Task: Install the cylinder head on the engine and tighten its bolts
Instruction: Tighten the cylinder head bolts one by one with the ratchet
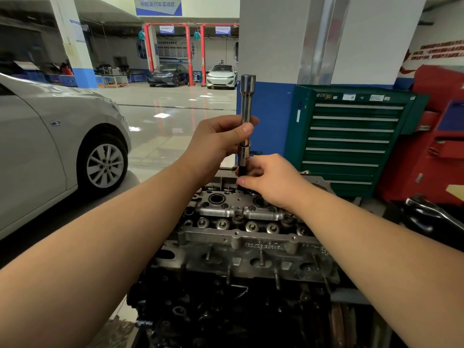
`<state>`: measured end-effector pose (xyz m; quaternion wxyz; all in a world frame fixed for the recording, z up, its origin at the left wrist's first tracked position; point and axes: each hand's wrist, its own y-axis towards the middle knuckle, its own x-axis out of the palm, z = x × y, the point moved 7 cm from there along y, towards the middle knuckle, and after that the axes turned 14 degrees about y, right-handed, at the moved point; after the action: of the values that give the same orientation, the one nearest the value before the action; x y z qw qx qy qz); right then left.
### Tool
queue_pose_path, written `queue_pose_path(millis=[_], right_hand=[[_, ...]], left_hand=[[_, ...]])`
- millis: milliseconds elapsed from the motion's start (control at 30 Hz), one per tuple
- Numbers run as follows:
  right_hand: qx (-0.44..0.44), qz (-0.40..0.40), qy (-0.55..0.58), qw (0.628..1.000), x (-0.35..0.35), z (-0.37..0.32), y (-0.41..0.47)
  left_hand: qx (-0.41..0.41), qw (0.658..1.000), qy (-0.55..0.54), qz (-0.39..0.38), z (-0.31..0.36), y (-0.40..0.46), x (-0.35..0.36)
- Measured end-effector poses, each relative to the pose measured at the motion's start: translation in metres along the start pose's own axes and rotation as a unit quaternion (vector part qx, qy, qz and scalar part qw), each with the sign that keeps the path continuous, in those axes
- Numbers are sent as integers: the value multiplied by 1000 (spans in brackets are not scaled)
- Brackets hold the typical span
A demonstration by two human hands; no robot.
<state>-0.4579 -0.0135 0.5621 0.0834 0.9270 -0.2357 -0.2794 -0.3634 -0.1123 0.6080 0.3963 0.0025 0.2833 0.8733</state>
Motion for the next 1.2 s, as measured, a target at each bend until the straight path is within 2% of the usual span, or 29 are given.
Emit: queue_pose_path(millis=[500, 700, 900, 1033, 1200], right_hand=[[-30, 24, -60, 997, 2, -5, -1], [-32, 5, -10, 999, 4, -6, -2], [-18, 22, -24, 999, 2, -4, 1], [-5, 16, 16, 1000, 1, -3, 0], [1, 6, 46, 999, 1, -2, -1]], left_hand=[[12, 1000, -27, 2, 5, 0, 0], [6, 998, -49, -34, 4, -2, 4], [16, 1000, -16, 5, 4, 1, 0], [15, 1000, 8, 4, 1, 2, -2], [4, 1000, -17, 3, 2, 1, -1]])
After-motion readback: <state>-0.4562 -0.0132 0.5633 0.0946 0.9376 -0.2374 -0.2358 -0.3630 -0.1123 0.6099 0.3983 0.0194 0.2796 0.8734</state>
